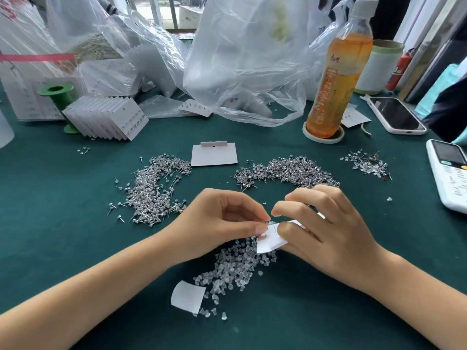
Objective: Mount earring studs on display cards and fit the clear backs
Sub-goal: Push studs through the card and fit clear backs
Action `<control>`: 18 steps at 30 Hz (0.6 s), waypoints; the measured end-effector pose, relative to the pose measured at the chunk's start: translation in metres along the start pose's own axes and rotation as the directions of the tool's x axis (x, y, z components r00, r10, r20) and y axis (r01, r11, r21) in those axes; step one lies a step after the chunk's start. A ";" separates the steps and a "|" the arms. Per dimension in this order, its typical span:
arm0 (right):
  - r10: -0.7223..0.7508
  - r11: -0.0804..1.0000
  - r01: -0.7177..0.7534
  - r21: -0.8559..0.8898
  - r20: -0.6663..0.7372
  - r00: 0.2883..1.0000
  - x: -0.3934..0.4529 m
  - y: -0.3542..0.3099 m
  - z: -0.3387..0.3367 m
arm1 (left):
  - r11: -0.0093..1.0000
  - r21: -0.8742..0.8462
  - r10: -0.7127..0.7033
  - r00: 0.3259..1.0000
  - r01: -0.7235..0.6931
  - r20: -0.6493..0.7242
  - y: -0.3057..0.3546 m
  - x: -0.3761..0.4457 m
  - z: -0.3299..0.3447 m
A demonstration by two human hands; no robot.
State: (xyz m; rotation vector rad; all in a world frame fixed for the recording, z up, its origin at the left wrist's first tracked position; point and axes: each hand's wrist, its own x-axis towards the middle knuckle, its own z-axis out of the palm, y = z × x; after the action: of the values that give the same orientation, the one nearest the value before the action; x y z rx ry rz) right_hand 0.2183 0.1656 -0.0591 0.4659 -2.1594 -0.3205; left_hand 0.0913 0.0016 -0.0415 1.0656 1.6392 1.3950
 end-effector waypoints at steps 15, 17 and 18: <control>-0.022 0.999 0.021 -0.038 -0.027 0.999 0.004 -0.003 -0.005 | 1.000 0.028 0.000 0.998 -0.002 0.062 0.004 -0.001 -0.002; -0.020 0.999 0.019 -0.039 -0.039 0.999 0.004 -0.004 -0.005 | 0.999 0.037 -0.003 0.997 0.000 0.077 0.005 -0.002 -0.003; -0.018 0.999 0.017 -0.038 -0.046 0.999 0.005 -0.004 -0.005 | 0.999 0.039 -0.005 0.996 0.002 0.085 0.005 -0.002 -0.003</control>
State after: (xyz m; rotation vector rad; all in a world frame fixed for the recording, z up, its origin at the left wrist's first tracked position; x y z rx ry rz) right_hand 0.2204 0.1599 -0.0545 0.4666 -2.1014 -0.3564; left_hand 0.0903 -0.0007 -0.0360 1.1287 1.6121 1.3020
